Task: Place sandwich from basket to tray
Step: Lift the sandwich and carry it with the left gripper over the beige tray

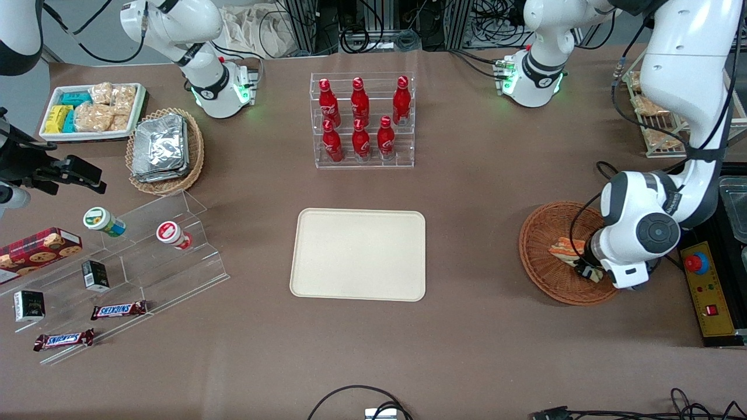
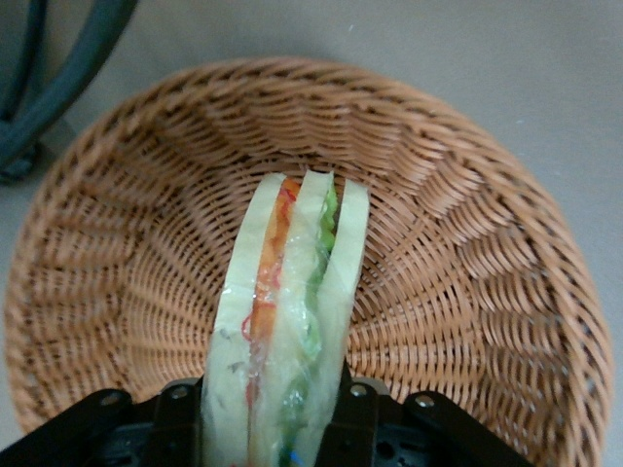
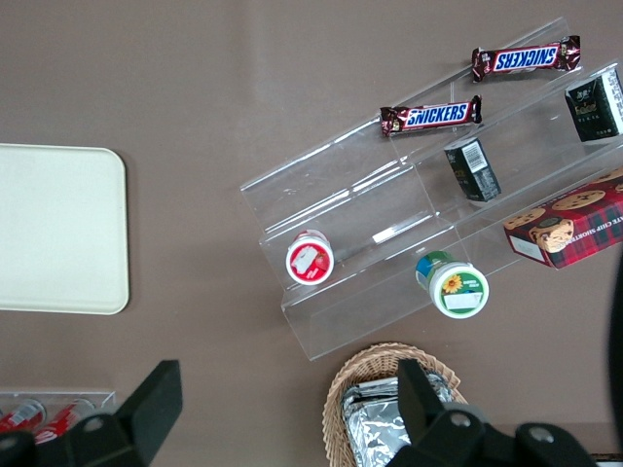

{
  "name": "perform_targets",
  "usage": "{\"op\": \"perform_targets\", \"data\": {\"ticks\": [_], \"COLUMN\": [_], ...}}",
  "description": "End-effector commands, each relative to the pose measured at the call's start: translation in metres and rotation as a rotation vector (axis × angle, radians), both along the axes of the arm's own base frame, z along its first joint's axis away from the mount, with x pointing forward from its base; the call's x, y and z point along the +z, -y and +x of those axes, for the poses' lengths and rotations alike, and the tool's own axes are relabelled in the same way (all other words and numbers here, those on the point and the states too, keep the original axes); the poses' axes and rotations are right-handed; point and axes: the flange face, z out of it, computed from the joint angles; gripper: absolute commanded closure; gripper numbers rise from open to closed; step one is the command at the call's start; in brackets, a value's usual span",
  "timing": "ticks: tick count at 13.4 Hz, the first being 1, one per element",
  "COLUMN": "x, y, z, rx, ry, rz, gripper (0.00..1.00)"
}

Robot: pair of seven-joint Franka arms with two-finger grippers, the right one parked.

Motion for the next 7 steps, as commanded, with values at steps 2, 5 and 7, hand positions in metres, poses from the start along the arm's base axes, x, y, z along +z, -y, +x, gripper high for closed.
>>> {"op": "perform_targets", "data": {"ticks": [2, 5, 7], "x": [0.094, 0.162, 0.199], "y": [0.019, 0.048, 0.09], "z": [0.01, 0.028, 0.025], "rx": [-0.194, -0.366, -0.52], "ry": [-0.045, -0.106, -0.109], "rz": [0.006, -0.028, -0.065], "gripper": [1.0, 1.0, 1.0]}}
